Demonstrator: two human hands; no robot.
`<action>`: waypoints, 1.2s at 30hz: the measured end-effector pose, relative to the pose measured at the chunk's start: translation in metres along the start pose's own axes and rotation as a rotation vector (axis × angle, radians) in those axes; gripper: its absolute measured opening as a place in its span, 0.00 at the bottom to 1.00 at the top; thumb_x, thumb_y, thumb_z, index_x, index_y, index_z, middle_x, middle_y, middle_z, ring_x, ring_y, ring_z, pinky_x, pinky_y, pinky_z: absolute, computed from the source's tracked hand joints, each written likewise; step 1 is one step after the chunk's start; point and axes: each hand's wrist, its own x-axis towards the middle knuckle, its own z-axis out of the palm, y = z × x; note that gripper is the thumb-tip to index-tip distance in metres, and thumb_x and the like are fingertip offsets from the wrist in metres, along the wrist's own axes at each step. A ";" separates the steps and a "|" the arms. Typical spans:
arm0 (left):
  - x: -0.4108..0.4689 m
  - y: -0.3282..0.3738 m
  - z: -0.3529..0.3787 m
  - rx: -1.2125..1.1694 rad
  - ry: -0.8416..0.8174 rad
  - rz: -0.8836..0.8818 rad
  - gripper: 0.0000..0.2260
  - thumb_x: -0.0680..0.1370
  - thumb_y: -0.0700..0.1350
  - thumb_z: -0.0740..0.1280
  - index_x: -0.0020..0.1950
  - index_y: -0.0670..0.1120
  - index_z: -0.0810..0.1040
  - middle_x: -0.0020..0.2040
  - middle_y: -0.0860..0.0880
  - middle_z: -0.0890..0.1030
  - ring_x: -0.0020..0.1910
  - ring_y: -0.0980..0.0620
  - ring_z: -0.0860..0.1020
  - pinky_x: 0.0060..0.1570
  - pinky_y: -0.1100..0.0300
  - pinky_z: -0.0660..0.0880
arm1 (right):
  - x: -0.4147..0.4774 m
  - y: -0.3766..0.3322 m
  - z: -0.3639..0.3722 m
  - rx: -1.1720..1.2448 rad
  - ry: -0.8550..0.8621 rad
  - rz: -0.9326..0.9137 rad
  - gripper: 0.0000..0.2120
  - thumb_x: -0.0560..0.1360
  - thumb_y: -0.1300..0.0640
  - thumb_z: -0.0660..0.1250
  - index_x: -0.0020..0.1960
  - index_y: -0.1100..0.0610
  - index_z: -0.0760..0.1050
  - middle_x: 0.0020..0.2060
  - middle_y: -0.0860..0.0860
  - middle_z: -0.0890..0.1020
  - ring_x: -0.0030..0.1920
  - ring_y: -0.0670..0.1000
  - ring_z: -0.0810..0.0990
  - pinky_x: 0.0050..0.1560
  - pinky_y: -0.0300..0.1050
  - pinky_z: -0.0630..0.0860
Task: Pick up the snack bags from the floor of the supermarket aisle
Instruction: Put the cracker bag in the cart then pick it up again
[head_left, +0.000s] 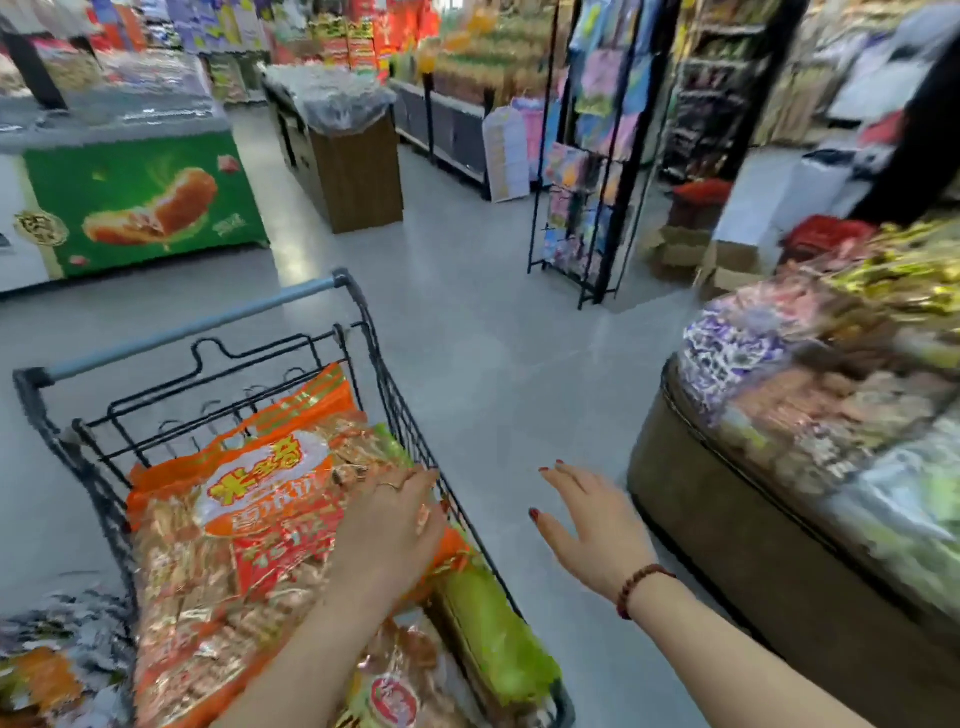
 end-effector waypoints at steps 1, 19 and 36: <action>0.006 0.025 0.006 -0.001 -0.025 0.075 0.19 0.71 0.53 0.59 0.53 0.45 0.83 0.50 0.46 0.84 0.48 0.43 0.82 0.45 0.52 0.80 | -0.020 0.019 -0.011 -0.022 0.036 0.051 0.38 0.70 0.32 0.42 0.72 0.49 0.64 0.72 0.47 0.67 0.71 0.51 0.66 0.71 0.49 0.63; -0.203 0.538 0.118 -0.259 -0.345 1.249 0.19 0.70 0.49 0.66 0.59 0.46 0.81 0.54 0.47 0.82 0.53 0.46 0.81 0.43 0.54 0.80 | -0.591 0.215 -0.108 -0.226 0.543 1.166 0.25 0.70 0.39 0.58 0.57 0.52 0.79 0.53 0.47 0.82 0.52 0.50 0.81 0.51 0.46 0.78; -0.488 0.855 0.151 -0.557 -0.588 2.001 0.18 0.69 0.45 0.74 0.58 0.46 0.81 0.54 0.47 0.83 0.51 0.46 0.81 0.41 0.55 0.80 | -0.930 0.217 -0.123 -0.425 0.764 2.011 0.27 0.70 0.38 0.56 0.60 0.53 0.77 0.55 0.49 0.82 0.54 0.54 0.80 0.52 0.50 0.77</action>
